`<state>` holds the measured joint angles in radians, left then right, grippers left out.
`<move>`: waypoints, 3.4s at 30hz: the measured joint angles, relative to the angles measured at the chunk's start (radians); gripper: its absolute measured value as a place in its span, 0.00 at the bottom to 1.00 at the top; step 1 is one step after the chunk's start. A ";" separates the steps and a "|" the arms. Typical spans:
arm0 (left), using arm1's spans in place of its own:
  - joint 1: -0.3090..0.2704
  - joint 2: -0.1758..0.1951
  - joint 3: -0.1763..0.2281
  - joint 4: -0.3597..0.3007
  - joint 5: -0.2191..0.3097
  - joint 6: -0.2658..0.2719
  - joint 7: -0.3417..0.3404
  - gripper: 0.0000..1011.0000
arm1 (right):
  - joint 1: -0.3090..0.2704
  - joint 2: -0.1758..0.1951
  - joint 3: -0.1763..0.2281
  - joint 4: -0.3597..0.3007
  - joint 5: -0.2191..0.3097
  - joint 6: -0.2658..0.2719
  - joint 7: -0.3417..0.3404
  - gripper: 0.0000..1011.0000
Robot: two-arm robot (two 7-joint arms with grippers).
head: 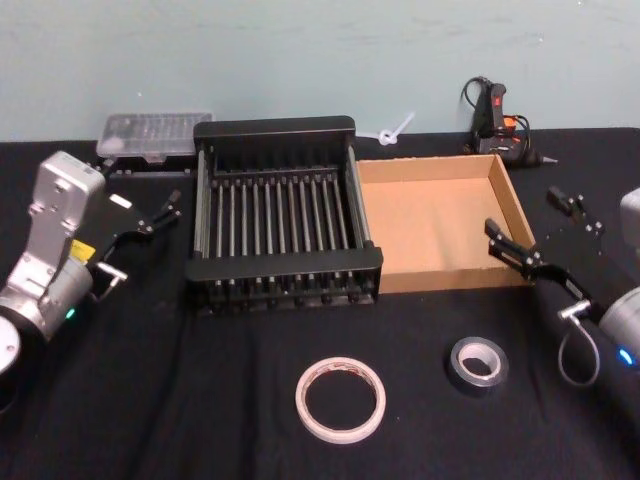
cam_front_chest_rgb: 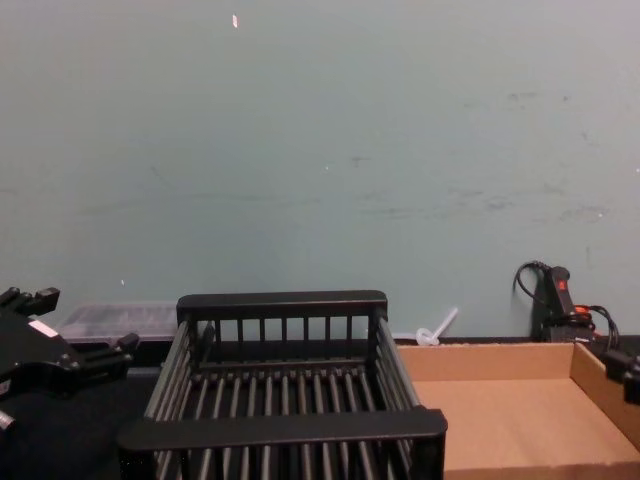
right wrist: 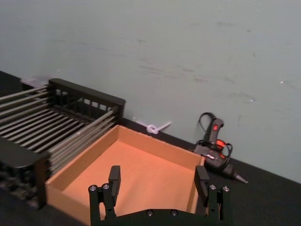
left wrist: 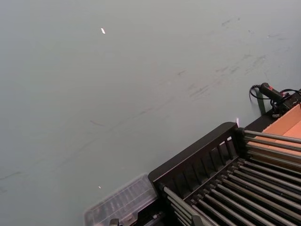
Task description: Pick up the white tape and place it into the black box , Pick up the silver tape and place it into the brown box.
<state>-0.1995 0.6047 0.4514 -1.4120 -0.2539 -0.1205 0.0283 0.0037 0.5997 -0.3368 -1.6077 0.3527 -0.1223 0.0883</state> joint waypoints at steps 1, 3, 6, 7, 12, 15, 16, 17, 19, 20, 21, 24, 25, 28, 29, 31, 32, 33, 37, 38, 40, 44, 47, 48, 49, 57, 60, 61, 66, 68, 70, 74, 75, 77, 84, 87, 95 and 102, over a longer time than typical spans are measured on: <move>0.000 0.000 0.000 0.000 0.000 0.000 0.000 0.99 | -0.009 0.002 0.003 -0.010 0.003 0.003 0.002 0.99; 0.000 0.000 0.000 0.000 0.000 0.000 0.000 0.99 | -0.034 0.008 0.011 -0.035 0.011 0.016 0.008 0.99; 0.000 0.000 0.000 0.000 0.000 0.000 0.000 0.99 | -0.071 0.019 0.024 -0.069 0.023 0.036 0.017 0.99; 0.000 0.000 0.000 0.000 0.000 0.000 0.000 0.99 | -0.080 0.022 0.027 -0.077 0.025 0.040 0.019 0.99; 0.000 0.000 0.000 0.000 0.000 0.000 0.000 0.99 | -0.138 0.042 0.049 -0.126 0.044 0.070 0.034 0.99; 0.000 0.000 0.000 0.000 0.000 0.000 0.000 0.99 | -0.179 0.058 0.069 -0.159 0.059 0.094 0.048 0.99; 0.000 0.000 0.000 0.000 0.000 0.000 0.000 0.99 | -0.186 0.062 0.073 -0.165 0.062 0.100 0.052 0.99; 0.000 0.000 0.000 0.000 0.000 0.000 0.000 0.99 | -0.193 0.064 0.076 -0.170 0.065 0.104 0.055 0.99; 0.000 0.000 0.000 0.000 0.000 0.000 0.000 0.99 | -0.214 0.074 0.087 -0.186 0.075 0.125 0.065 0.99; 0.000 0.000 0.000 0.000 0.000 0.000 0.000 0.99 | -0.221 0.077 0.091 -0.191 0.078 0.133 0.069 0.99; 0.000 0.000 0.000 0.000 0.000 0.000 0.000 0.99 | -0.228 0.081 0.094 -0.196 0.081 0.141 0.072 0.99; 0.000 0.000 0.000 0.000 0.000 0.000 0.000 0.99 | -0.247 0.096 0.104 -0.210 0.089 0.170 0.090 0.99; 0.000 0.000 0.000 0.000 0.000 0.000 0.000 0.99 | -0.254 0.100 0.108 -0.214 0.091 0.182 0.098 0.99; 0.000 0.000 0.000 0.000 0.000 0.000 0.000 0.99 | -0.259 0.105 0.111 -0.216 0.092 0.206 0.113 0.99; 0.000 0.000 0.000 0.000 0.000 0.000 0.000 0.99 | -0.259 0.105 0.111 -0.216 0.092 0.212 0.117 0.99; 0.000 0.000 0.000 0.000 0.000 0.000 0.000 0.99 | -0.259 0.105 0.111 -0.216 0.092 0.224 0.123 0.99; 0.000 0.000 0.000 0.000 0.000 0.000 0.000 0.99 | -0.258 0.104 0.111 -0.214 0.092 0.236 0.127 0.99; 0.000 0.000 0.000 0.000 0.000 0.000 0.000 0.99 | -0.257 0.103 0.111 -0.212 0.092 0.242 0.129 0.99; 0.000 0.000 0.000 0.000 0.000 0.000 0.000 0.99 | -0.248 0.093 0.109 -0.202 0.091 0.272 0.140 0.99; 0.000 0.000 0.000 0.000 0.000 0.000 0.000 0.99 | -0.243 0.088 0.108 -0.196 0.088 0.281 0.143 0.99; 0.000 0.000 0.000 0.000 0.000 0.000 0.000 0.99 | -0.238 0.083 0.106 -0.191 0.085 0.290 0.147 0.99; 0.000 0.000 0.000 0.000 0.000 0.000 0.000 0.99 | -0.220 0.070 0.101 -0.173 0.073 0.313 0.159 0.99; 0.000 0.000 0.000 0.000 0.000 0.000 0.000 0.99 | -0.211 0.063 0.097 -0.165 0.064 0.333 0.166 0.99; 0.000 0.000 0.000 0.000 0.000 0.000 0.000 0.99 | -0.208 0.061 0.096 -0.163 0.063 0.338 0.168 0.99; 0.000 0.000 0.000 0.000 0.000 0.000 0.000 0.99 | -0.206 0.060 0.096 -0.161 0.061 0.344 0.170 0.99; 0.000 0.000 0.000 0.000 0.000 0.000 0.000 0.99 | -0.184 0.046 0.092 -0.143 0.042 0.379 0.191 0.99; 0.000 0.000 0.000 0.000 0.000 0.000 0.000 0.99 | -0.177 0.038 0.092 -0.137 0.033 0.391 0.198 0.99; 0.000 0.000 0.000 0.000 0.000 0.000 0.000 0.99 | -0.176 0.036 0.092 -0.135 0.031 0.392 0.200 0.99; 0.000 0.000 0.000 0.000 0.000 0.000 0.000 0.99 | -0.167 0.022 0.092 -0.128 0.019 0.401 0.210 0.99; 0.000 0.000 0.000 0.000 0.000 0.000 0.000 0.99 | -0.164 0.018 0.093 -0.127 0.015 0.404 0.213 0.99; 0.000 0.000 0.000 0.000 0.000 0.000 0.000 0.99 | -0.160 0.012 0.093 -0.124 0.009 0.409 0.217 0.99; 0.000 0.000 0.000 0.000 0.000 0.000 0.000 0.99 | -0.157 0.006 0.093 -0.121 0.000 0.417 0.224 0.99; 0.000 0.000 0.000 0.000 0.000 0.000 0.000 0.99 | -0.156 0.004 0.093 -0.121 -0.003 0.418 0.225 0.99; 0.000 0.000 0.000 0.000 0.000 0.000 0.000 0.99 | -0.155 0.001 0.094 -0.121 -0.009 0.424 0.227 0.99; 0.000 0.000 0.000 0.000 0.000 0.000 0.000 0.99 | -0.155 -0.005 0.096 -0.122 -0.023 0.432 0.227 0.99; 0.000 0.000 0.000 0.000 0.000 0.000 0.000 0.99 | -0.155 -0.004 0.096 -0.122 -0.023 0.432 0.227 0.99; 0.000 0.000 0.000 0.000 0.000 0.000 0.000 0.99 | -0.156 -0.004 0.096 -0.123 -0.020 0.431 0.226 0.96; 0.000 0.000 0.000 0.000 0.000 0.000 0.000 0.99 | -0.156 -0.003 0.096 -0.123 -0.019 0.430 0.226 0.79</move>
<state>-0.1995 0.6047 0.4514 -1.4120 -0.2539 -0.1205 0.0283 -0.1521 0.5966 -0.2412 -1.7304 0.3342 0.3078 0.3140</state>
